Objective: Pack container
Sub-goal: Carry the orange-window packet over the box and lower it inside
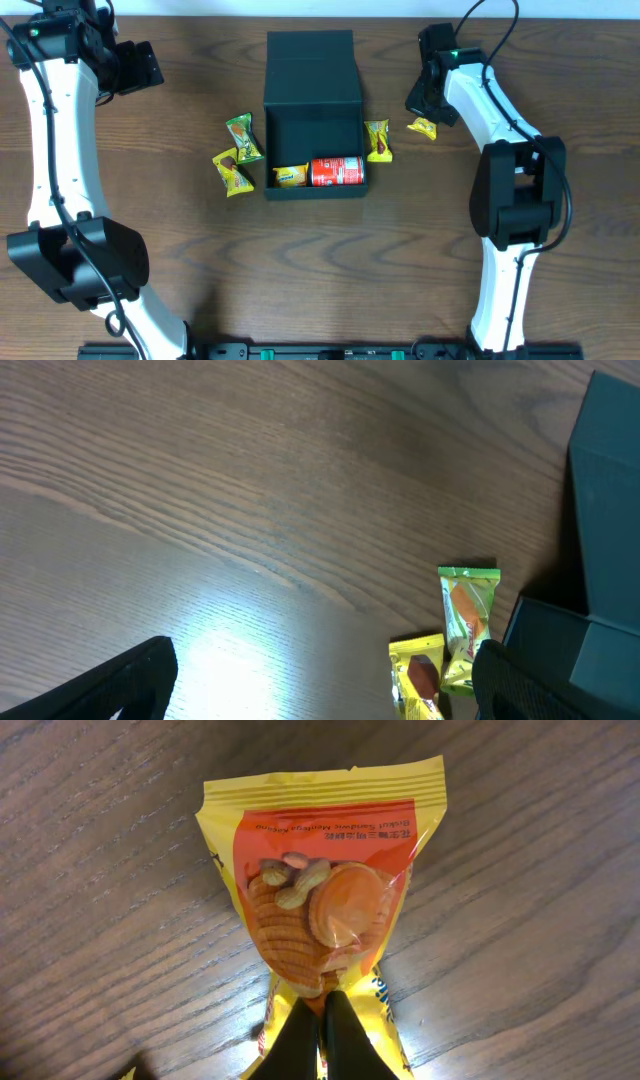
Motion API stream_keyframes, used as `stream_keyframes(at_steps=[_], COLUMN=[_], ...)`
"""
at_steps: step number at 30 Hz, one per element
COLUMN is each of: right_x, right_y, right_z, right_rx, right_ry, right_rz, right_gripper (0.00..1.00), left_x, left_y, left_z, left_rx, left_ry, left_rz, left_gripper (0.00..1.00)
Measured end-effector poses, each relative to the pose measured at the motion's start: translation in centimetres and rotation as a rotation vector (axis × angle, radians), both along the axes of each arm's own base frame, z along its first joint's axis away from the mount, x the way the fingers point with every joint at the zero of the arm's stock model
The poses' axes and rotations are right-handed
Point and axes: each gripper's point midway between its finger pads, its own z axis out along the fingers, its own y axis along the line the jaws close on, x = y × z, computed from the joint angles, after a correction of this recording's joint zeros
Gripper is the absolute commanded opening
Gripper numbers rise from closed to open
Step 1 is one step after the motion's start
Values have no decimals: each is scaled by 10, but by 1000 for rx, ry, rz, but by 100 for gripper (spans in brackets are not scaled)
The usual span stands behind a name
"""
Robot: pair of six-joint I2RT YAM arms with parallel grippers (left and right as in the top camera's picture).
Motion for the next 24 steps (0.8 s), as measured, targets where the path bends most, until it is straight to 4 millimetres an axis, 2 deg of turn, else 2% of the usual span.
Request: stream_keyframes(at_steps=[5, 8, 10, 13, 15, 17, 20, 22, 24], right_x=[-1, -5, -4, 8, 12, 11, 5, -5, -20], right_y=[-1, -1, -1, 7, 20, 42, 90, 121, 150], right_z=[2, 10, 24, 59, 82, 104, 132, 141, 142], right_rx=[-7, -13, -14, -10, -4, 16, 84, 130, 160], right_ry=[5, 30, 36, -14, -44, -69, -114, -121, -99], right_rz=[10, 23, 30, 79, 136, 209, 352, 450, 547], right_gripper=[2, 2, 2, 2, 2, 2, 2, 2, 2], left_x=[0, 0, 0, 0, 0, 0, 0, 0, 0], left_y=[0, 0, 0, 0, 0, 0, 0, 0, 0], left_z=[0, 0, 0, 0, 0, 0, 0, 0, 0], left_rx=[0, 0, 0, 0, 0, 0, 0, 0, 0], left_ry=[0, 0, 0, 0, -1, -1, 0, 0, 0], left_rz=[0, 0, 0, 0, 0, 0, 0, 0, 0], left_gripper=[95, 96, 96, 96, 95, 95, 96, 95, 95])
